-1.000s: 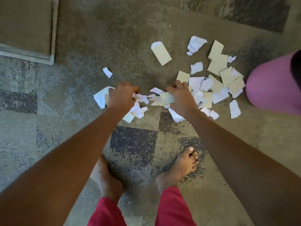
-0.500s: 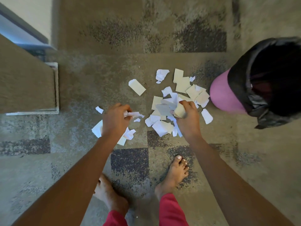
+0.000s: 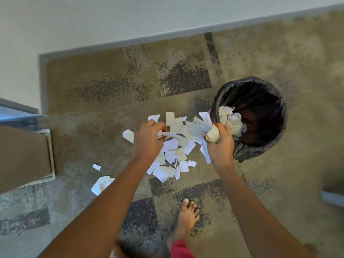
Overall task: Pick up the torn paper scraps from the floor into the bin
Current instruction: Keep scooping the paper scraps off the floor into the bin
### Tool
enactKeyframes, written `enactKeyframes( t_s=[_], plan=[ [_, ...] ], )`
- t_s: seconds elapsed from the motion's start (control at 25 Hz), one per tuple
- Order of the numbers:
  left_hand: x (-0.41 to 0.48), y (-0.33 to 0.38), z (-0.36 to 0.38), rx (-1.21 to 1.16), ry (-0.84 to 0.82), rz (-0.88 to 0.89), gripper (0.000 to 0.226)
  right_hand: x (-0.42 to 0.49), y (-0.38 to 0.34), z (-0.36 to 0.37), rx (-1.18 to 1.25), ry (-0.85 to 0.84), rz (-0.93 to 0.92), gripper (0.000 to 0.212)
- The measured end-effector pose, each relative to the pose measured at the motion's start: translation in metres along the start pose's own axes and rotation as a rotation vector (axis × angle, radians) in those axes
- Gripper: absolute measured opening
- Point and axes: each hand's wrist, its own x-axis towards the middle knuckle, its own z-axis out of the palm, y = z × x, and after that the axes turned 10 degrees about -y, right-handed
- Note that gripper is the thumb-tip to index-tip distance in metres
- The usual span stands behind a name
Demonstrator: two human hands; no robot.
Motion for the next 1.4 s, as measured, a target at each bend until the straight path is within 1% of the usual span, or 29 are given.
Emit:
enactKeyframes(
  t_s=[0.16,0.28,0.44,0.56,0.64,0.76,0.88,1.0,1.08,1.16,1.24,1.32,1.4],
  plan=[
    [0.030,0.071,0.000,0.050,-0.037,0.129,0.010,0.018,0.000,-0.045,0.100,0.115,0.040,0.025],
    [0.053,0.120,0.003,0.047,-0.068,0.206,0.011,0.030,0.011,-0.074,0.116,0.198,0.094,0.028],
    [0.081,0.171,0.019,0.038,-0.109,0.294,0.011,0.043,0.026,-0.100,0.173,0.307,0.208,0.026],
    [0.099,0.195,0.036,0.040,-0.132,0.315,0.012,0.056,0.040,-0.110,0.231,0.358,0.276,0.025],
    [0.108,0.203,0.050,0.057,-0.164,0.298,0.015,0.065,0.052,-0.110,0.287,0.372,0.357,0.027],
    [0.117,0.206,0.070,0.091,-0.212,0.253,0.025,0.075,0.061,-0.109,0.356,0.381,0.478,0.039],
    [0.119,0.209,0.083,0.057,-0.255,0.192,0.043,0.084,0.059,-0.112,0.324,0.350,0.573,0.062],
    [0.115,0.210,0.089,-0.003,-0.274,0.165,0.061,0.088,0.061,-0.113,0.315,0.290,0.585,0.092],
    [0.113,0.207,0.089,-0.035,-0.296,0.167,0.068,0.088,0.061,-0.113,0.317,0.269,0.580,0.098],
    [0.111,0.205,0.086,-0.096,-0.321,0.186,0.068,0.087,0.059,-0.114,0.350,0.284,0.589,0.094],
    [0.106,0.204,0.079,-0.196,-0.332,0.216,0.060,0.085,0.057,-0.114,0.415,0.331,0.575,0.083],
    [0.098,0.199,0.069,-0.307,-0.291,0.232,0.051,0.080,0.057,-0.112,0.484,0.393,0.537,0.068],
    [0.086,0.183,0.059,-0.355,-0.195,0.222,0.042,0.069,0.056,-0.106,0.480,0.436,0.465,0.053]
  ],
)
